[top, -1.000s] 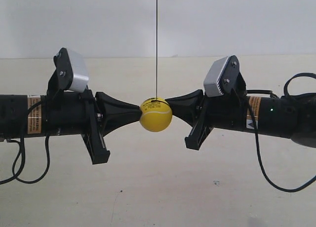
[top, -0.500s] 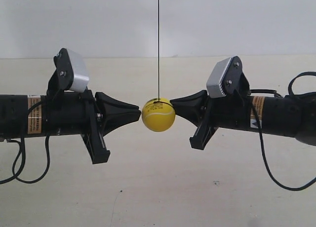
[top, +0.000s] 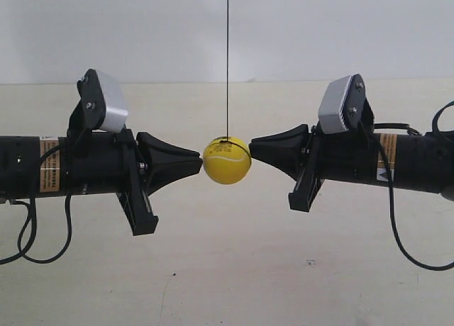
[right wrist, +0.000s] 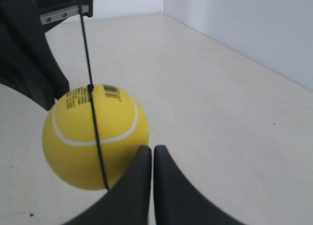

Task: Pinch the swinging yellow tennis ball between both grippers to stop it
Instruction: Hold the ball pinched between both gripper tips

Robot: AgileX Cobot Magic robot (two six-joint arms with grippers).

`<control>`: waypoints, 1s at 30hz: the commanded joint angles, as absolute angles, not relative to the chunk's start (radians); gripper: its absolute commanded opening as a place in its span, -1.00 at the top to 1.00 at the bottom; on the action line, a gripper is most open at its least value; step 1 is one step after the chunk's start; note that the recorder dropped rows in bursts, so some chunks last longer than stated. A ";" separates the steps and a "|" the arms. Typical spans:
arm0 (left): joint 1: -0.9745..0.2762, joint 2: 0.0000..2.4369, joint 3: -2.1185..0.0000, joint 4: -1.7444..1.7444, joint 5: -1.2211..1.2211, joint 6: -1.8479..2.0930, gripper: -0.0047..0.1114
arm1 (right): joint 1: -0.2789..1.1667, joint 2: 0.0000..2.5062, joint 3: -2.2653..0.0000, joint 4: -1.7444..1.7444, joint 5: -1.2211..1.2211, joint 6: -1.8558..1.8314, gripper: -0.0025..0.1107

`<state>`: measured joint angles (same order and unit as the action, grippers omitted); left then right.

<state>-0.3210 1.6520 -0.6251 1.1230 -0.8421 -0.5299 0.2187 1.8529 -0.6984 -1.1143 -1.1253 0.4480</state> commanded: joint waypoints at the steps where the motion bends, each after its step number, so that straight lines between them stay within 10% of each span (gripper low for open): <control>1: -0.327 1.655 -0.629 1.115 -0.842 -0.523 0.84 | 0.209 1.844 -0.700 -1.133 -1.145 0.459 0.96; 30: -0.327 1.655 -0.629 1.115 -0.839 -0.523 0.84 | 0.209 1.844 -0.700 -1.143 -1.146 0.482 0.96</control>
<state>-0.3210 1.6520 -0.6251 1.1230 -0.8421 -0.5299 0.2187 1.8529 -0.6984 -1.1381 -1.1360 0.4820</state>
